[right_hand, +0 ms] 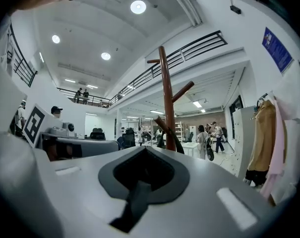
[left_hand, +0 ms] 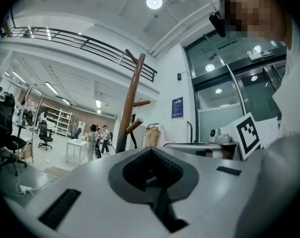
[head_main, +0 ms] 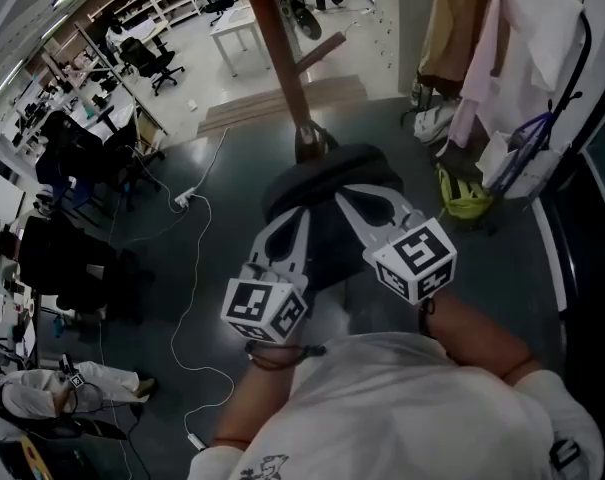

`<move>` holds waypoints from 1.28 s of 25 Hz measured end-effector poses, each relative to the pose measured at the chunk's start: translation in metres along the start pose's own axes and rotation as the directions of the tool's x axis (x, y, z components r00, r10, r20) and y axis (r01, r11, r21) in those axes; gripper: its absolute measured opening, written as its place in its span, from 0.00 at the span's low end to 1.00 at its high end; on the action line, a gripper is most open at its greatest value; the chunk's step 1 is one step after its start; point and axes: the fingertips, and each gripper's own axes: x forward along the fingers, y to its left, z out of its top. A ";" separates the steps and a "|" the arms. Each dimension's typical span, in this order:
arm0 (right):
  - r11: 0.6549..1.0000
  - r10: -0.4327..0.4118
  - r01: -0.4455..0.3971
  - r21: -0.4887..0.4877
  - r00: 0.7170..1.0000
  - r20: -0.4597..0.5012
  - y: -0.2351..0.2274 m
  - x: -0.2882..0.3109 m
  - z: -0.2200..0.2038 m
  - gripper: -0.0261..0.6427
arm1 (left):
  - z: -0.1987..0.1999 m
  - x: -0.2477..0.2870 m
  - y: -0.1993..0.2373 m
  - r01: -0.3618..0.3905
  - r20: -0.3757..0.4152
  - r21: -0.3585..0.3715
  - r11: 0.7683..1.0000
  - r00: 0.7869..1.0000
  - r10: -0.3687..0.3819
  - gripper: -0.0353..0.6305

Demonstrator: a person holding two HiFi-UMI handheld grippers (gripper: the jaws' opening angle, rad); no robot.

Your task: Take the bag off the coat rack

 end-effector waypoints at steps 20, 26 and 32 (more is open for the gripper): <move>0.993 0.046 -0.056 -0.100 0.994 -0.098 -0.060 0.070 0.026 0.14 | 0.022 0.048 0.038 -0.006 0.002 -0.001 1.000 1.000 0.006 0.05; 0.994 0.035 -0.048 -0.094 0.991 -0.129 -0.072 0.098 0.025 0.14 | 0.038 0.058 0.052 0.048 0.005 -0.009 0.999 0.999 -0.048 0.05; 0.995 0.036 -0.052 -0.090 0.984 -0.173 -0.078 0.118 0.016 0.14 | 0.040 0.071 0.070 0.078 -0.007 -0.026 0.997 0.997 -0.078 0.05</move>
